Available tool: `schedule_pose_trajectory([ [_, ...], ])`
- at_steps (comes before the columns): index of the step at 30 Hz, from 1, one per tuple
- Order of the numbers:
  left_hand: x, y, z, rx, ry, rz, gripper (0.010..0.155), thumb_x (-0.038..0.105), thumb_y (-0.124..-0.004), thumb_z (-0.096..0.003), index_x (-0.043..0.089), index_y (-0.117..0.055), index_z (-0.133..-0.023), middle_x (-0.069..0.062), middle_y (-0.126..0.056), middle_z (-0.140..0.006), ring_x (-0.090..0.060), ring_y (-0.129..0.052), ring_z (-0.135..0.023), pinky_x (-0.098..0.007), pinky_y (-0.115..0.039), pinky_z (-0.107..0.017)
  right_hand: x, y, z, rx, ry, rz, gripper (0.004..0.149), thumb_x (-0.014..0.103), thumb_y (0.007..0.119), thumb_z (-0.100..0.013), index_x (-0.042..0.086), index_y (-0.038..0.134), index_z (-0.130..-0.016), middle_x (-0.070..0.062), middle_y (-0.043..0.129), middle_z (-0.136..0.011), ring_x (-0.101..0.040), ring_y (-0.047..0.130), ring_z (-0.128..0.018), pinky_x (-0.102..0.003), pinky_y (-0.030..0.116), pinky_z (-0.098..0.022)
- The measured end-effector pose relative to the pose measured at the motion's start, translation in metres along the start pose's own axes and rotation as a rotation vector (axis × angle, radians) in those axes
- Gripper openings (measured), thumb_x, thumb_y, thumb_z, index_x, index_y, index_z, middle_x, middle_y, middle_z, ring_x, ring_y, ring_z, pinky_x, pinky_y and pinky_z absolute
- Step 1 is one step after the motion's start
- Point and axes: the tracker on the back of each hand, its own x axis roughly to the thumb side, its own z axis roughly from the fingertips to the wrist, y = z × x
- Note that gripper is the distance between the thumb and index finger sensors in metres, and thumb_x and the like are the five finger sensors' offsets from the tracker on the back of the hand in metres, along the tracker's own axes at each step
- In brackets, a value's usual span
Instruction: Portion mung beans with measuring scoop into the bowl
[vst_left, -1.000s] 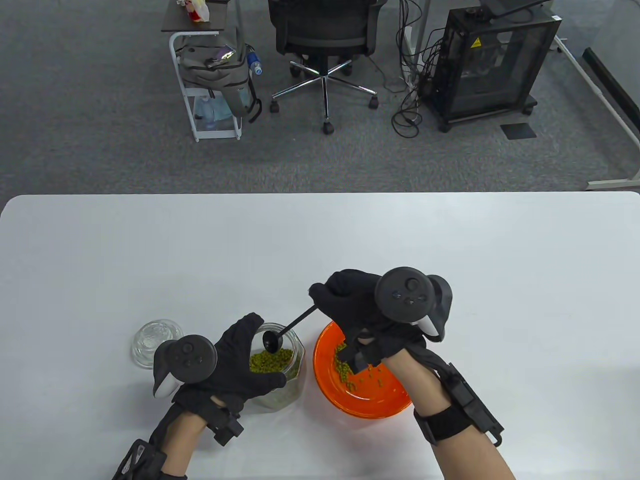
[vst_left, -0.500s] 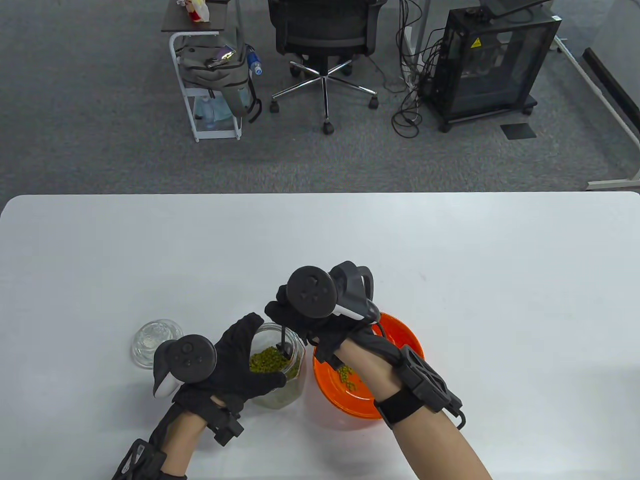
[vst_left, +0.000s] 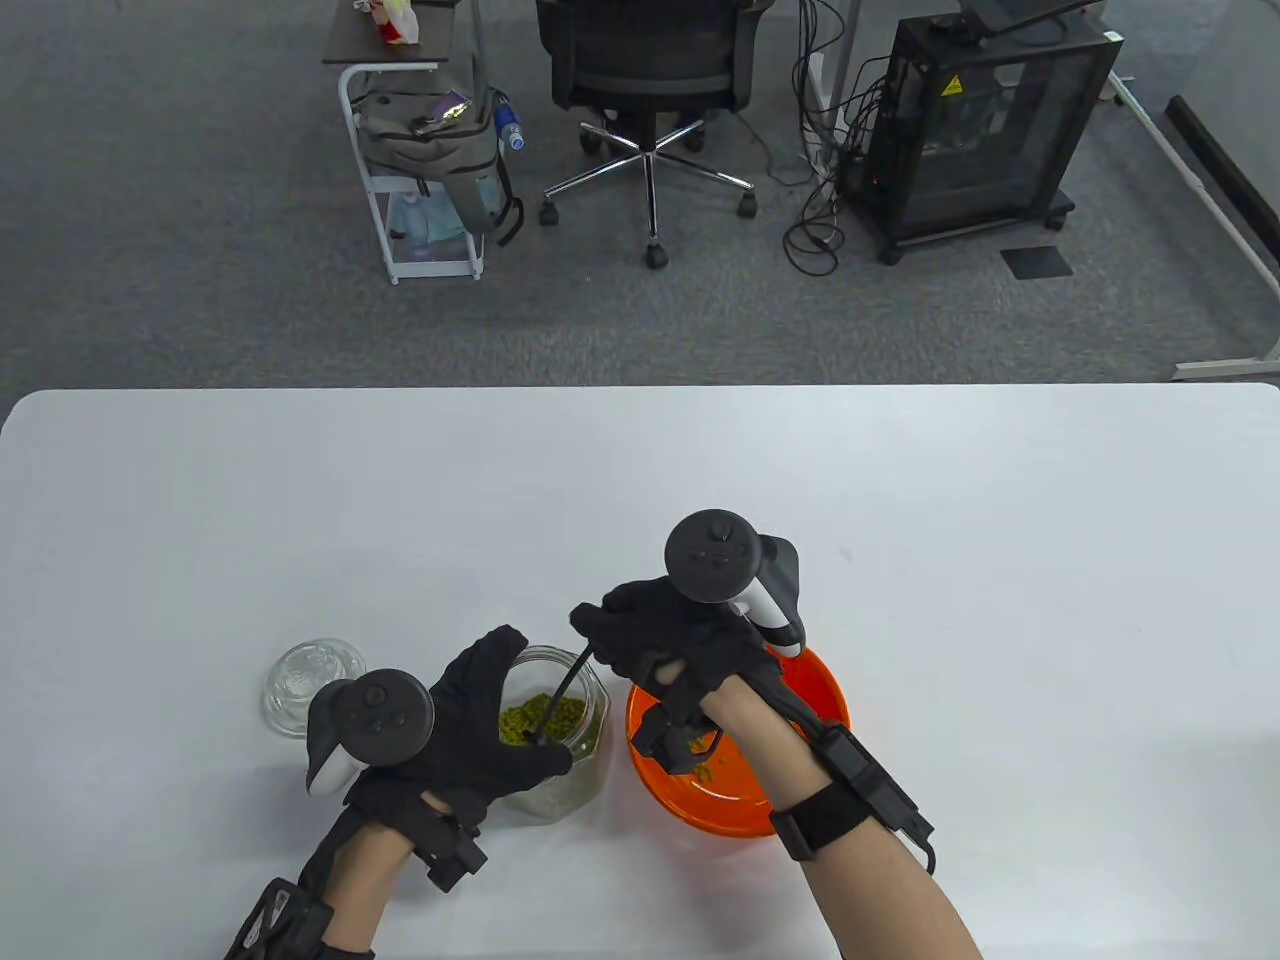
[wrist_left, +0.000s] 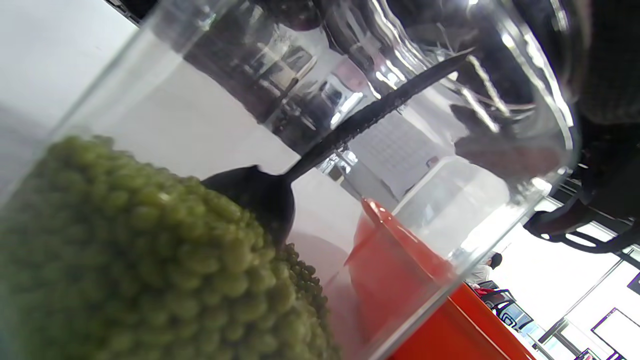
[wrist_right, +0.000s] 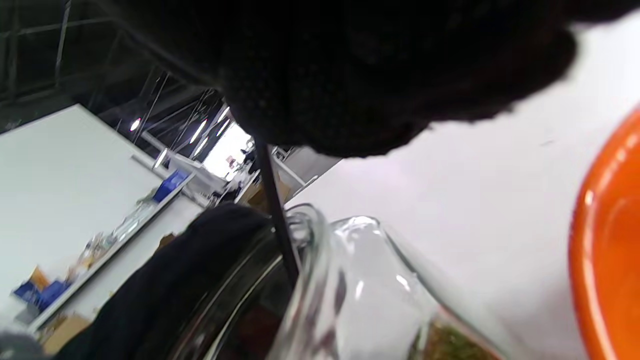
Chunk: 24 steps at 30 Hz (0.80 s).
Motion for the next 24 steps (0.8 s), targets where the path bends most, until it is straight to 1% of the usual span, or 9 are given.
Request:
schedule_pose_trajectory([
  [6, 0.0, 0.0, 0.0, -0.001, 0.001, -0.003, 0.124, 0.083, -0.089, -0.0381, 0.003, -0.027, -0.11, -0.028, -0.04, -0.116, -0.059, -0.056, -0.105, -0.074, -0.054, -0.072, -0.024, -0.008, 0.009, -0.038, 0.073, -0.167, 0.042, 0.044, 0.081, -0.048, 0.007, 0.1, -0.055, -0.014, 0.104, -0.042, -0.023, 0.1, -0.016, -0.035, 0.087, -0.012],
  [10, 0.0, 0.0, 0.0, 0.002, 0.0, -0.001, 0.124, 0.083, -0.089, -0.0381, 0.002, -0.027, -0.11, -0.028, -0.04, -0.116, -0.059, -0.056, -0.106, -0.074, -0.054, -0.072, -0.039, -0.016, 0.019, -0.098, 0.14, -0.255, 0.042, 0.044, 0.08, -0.049, 0.007, 0.1, -0.054, -0.013, 0.103, -0.041, -0.022, 0.1, -0.015, -0.034, 0.087, -0.012],
  [14, 0.0, 0.0, 0.0, 0.001, 0.0, -0.001, 0.124, 0.083, -0.089, -0.0381, 0.002, -0.027, -0.11, -0.028, -0.04, -0.116, -0.059, -0.056, -0.106, -0.074, -0.055, -0.072, -0.049, -0.023, 0.026, -0.137, 0.16, -0.282, 0.042, 0.044, 0.08, -0.049, 0.007, 0.099, -0.054, -0.013, 0.103, -0.041, -0.022, 0.1, -0.015, -0.034, 0.087, -0.012],
  [24, -0.001, 0.0, 0.001, -0.001, 0.0, 0.003, 0.124, 0.083, -0.089, -0.038, 0.002, -0.027, -0.11, -0.028, -0.04, -0.116, -0.059, -0.056, -0.106, -0.074, -0.055, -0.072, -0.071, -0.039, 0.04, -0.162, 0.154, -0.397, 0.042, 0.044, 0.079, -0.049, 0.008, 0.098, -0.056, -0.013, 0.102, -0.043, -0.022, 0.099, -0.017, -0.034, 0.087, -0.013],
])
